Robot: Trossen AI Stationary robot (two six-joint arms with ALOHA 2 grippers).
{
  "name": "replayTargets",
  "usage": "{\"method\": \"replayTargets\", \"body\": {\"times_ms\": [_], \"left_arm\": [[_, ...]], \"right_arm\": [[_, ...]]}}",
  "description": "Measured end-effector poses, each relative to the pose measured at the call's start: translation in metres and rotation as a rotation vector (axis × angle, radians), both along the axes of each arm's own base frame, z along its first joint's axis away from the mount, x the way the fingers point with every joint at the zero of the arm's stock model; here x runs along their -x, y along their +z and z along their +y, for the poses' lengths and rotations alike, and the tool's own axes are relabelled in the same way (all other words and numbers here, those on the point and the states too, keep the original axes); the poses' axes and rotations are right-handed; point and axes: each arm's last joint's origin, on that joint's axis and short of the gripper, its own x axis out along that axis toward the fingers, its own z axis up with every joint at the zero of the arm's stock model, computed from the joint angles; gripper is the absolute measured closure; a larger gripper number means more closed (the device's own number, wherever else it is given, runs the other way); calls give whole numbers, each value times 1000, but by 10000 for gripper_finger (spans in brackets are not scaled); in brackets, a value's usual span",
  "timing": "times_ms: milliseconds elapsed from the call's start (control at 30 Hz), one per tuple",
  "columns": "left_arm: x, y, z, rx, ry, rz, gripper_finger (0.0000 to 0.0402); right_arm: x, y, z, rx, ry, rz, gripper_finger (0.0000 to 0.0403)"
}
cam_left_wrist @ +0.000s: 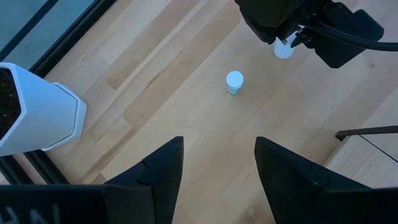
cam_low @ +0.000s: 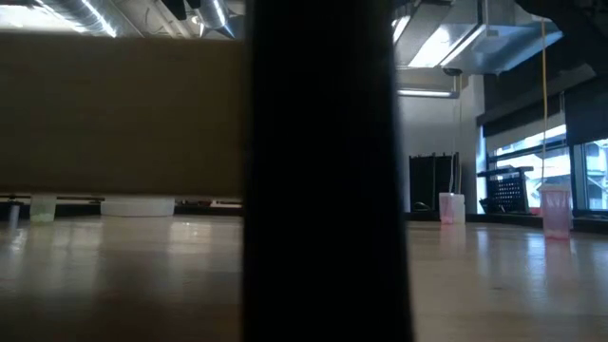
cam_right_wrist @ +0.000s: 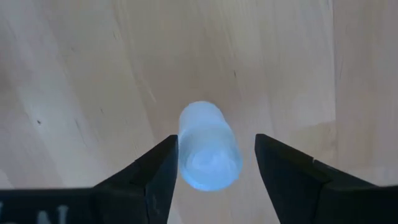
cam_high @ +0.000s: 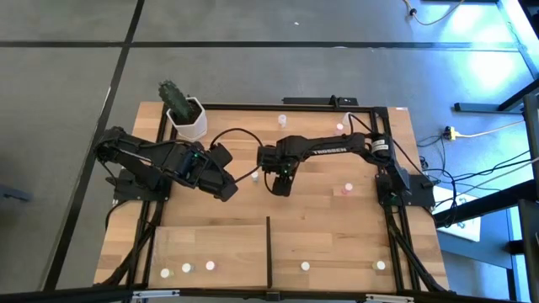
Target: Pick and place medicine bottles onto shelf by color
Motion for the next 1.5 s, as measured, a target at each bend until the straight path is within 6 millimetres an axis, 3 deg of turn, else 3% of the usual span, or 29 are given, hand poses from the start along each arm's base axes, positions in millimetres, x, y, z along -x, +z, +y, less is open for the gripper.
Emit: {"method": "replayTargets", "body": {"times_ms": [500,733,900,1133,1333,1500], "left_arm": [[0,0,0,-1,-4,2,210],[0,1,1,-53,-43,13,210],[0,1,1,-67,-50,16,210],[-6,2,4,-86,-106,-1,210],[-26,7,17,-123,-203,-87,210],[-45,15,28,-98,-418,-172,210]], "right_arm": [[-4,50,0,1,1,-9,187],[9,80,0,35,-26,49,187],[27,111,-1,145,-102,16,187],[64,162,12,140,-144,-93,187],[102,207,21,128,-147,-233,187],[132,235,28,194,-131,-344,187]]}}
